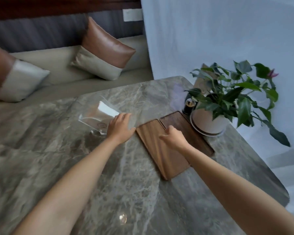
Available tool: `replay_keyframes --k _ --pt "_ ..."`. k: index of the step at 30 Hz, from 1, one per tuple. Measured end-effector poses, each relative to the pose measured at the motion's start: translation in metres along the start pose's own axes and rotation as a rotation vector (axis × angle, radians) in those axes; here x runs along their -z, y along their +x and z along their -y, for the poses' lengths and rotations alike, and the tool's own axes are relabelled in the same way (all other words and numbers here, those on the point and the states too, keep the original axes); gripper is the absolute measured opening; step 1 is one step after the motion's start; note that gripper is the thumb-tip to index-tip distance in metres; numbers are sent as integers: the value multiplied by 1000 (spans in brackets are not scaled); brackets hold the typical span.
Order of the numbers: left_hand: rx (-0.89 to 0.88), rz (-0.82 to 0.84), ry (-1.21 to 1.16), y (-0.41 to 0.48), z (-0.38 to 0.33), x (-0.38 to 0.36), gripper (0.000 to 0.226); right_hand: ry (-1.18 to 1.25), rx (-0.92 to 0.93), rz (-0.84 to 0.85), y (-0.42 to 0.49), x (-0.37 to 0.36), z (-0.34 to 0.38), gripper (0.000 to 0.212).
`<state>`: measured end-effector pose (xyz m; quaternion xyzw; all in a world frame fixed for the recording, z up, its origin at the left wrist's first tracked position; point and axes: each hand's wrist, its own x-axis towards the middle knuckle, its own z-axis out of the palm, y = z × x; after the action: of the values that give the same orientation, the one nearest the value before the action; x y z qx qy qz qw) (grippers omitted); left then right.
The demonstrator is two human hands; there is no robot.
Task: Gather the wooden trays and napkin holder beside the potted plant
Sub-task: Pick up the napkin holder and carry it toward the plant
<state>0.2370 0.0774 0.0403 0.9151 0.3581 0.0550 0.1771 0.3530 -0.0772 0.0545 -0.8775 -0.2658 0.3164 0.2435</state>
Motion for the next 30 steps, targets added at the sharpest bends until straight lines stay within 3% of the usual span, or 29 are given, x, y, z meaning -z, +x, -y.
replay_keyframes --k 7,15,22,30 --pt "185 -180 -15 -25 77 59 66 -11 352 20 21 -21 94 81" --pt "314 -48 -18 -13 118 75 96 -254 540 96 54 -58 132 111" --pt "283 98 -53 26 126 68 109 -327 536 140 77 -72 132 109" --pt "276 60 -87 36 125 54 94 -252 527 75 83 -84 128 86"
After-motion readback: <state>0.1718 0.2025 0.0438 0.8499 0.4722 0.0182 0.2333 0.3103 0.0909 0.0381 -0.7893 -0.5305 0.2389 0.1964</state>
